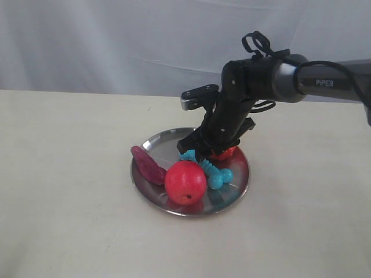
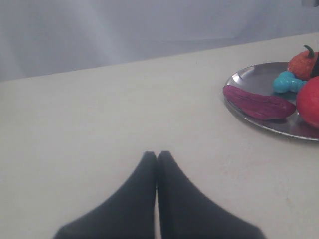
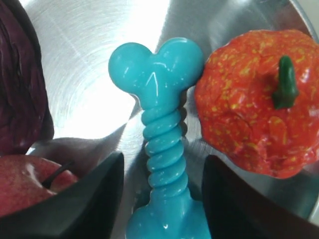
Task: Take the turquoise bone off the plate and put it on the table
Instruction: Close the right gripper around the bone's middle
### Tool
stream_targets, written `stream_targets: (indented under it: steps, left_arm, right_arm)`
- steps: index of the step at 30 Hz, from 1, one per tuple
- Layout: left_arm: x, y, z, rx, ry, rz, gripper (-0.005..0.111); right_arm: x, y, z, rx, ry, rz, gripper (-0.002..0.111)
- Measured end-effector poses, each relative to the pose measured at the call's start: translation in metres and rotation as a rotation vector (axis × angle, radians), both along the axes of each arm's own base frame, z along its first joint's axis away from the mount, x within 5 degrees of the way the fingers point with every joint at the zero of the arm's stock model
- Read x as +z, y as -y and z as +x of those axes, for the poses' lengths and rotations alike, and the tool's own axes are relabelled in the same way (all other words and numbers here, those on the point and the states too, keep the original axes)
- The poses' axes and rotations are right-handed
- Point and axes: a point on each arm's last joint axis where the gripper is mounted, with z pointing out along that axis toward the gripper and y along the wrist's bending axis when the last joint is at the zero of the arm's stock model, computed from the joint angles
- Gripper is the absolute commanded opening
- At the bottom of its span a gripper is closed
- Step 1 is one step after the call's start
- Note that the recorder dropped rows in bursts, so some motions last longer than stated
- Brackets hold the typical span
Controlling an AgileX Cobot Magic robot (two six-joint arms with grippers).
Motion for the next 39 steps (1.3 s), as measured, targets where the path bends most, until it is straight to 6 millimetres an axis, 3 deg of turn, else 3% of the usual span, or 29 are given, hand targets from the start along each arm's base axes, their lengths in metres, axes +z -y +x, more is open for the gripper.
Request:
stream_targets:
  steps: [18, 39]
  left_arm:
    - [0.0, 0.0, 0.0, 0.0, 0.0, 0.0, 0.0]
    - [0.0, 0.0, 0.0, 0.0, 0.0, 0.0, 0.0]
  right_arm:
    - [-0.033, 0.0, 0.005, -0.003, -0.034, -0.002, 0.048]
    - [-0.033, 0.0, 0.006, -0.004, -0.023, 0.0, 0.048]
